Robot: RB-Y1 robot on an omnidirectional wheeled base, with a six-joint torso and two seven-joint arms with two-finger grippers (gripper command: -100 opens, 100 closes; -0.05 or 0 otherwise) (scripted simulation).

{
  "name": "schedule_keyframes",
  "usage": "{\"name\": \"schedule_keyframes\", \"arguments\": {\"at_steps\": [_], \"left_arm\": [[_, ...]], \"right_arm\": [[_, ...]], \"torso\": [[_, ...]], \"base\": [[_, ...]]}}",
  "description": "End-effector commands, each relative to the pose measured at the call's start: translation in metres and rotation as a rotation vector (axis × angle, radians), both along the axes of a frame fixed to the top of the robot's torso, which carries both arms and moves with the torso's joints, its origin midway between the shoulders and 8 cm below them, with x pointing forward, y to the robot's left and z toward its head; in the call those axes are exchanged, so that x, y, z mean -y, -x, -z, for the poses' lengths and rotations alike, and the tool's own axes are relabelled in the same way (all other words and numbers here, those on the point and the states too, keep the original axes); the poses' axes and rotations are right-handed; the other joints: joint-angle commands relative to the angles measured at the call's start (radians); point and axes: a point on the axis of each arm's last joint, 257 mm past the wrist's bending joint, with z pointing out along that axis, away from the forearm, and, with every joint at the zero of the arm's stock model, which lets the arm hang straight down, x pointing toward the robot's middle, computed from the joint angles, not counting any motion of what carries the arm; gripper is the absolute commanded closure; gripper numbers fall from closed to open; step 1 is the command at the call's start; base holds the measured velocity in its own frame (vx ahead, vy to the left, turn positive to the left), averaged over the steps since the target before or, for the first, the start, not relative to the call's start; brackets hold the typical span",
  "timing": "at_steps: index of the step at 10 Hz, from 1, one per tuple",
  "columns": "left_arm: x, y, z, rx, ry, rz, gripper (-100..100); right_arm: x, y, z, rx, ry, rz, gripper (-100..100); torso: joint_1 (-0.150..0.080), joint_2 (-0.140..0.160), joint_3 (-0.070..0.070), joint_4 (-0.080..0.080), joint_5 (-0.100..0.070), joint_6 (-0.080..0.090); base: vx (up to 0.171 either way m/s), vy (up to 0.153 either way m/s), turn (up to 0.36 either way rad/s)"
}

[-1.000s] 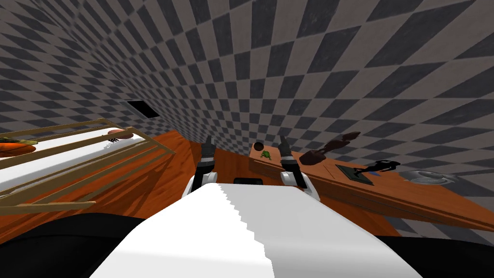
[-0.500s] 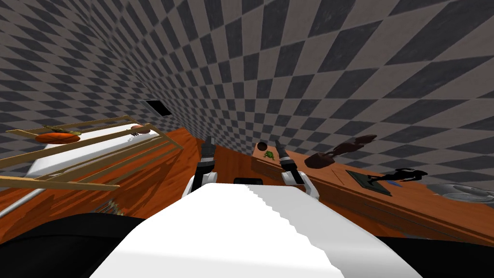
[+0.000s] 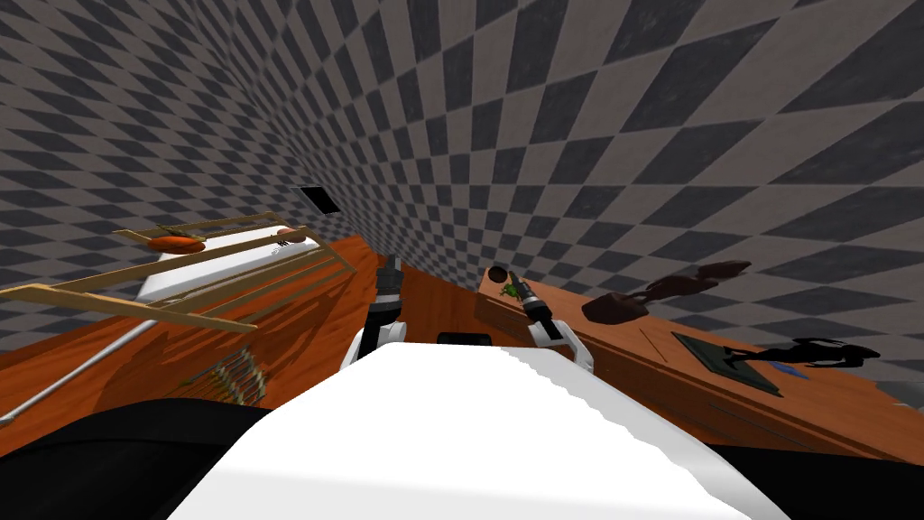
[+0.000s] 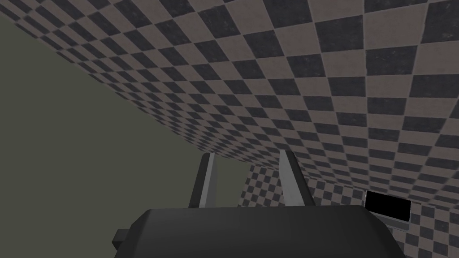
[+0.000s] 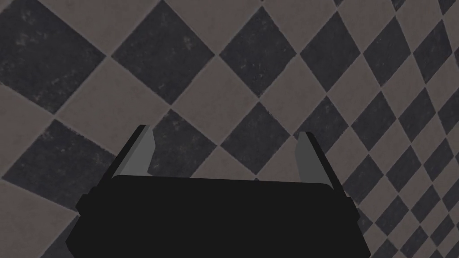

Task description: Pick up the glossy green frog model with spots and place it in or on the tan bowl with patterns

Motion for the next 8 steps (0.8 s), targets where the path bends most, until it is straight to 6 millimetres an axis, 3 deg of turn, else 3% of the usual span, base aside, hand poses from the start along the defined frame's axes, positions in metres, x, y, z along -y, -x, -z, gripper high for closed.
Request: {"name": "schedule_keyframes", "arguments": {"at_steps": [1,2,4,8], "left_arm": [[0.000,0.000,0.000,0.000,0.000,0.000,0],[0.000,0.000,0.000,0.000,0.000,0.000,0],[0.000,0.000,0.000,0.000,0.000,0.000,0],[0.000,0.000,0.000,0.000,0.000,0.000,0]], "right_arm": [[0.014,0.004,0.036,-0.089,0.119,0.010,-100],[0.015,0.004,0.040,-0.095,0.128,0.012,-100],[0.038,0.010,0.085,-0.202,0.284,0.015,-100],[0.069,0.023,0.135,-0.321,0.466,0.014,-100]], "torso": [[0.000,0.000,0.000,0.000,0.000,0.000],[0.001,0.000,0.000,0.000,0.000,0.000],[0.001,-0.001,0.000,0.000,0.000,0.000],[0.000,-0.002,-0.001,0.000,0.000,0.001]], "base": [[-0.030,0.067,0.228],[-0.019,0.052,0.087],[-0.010,0.061,0.187],[0.003,0.045,0.105]]}}
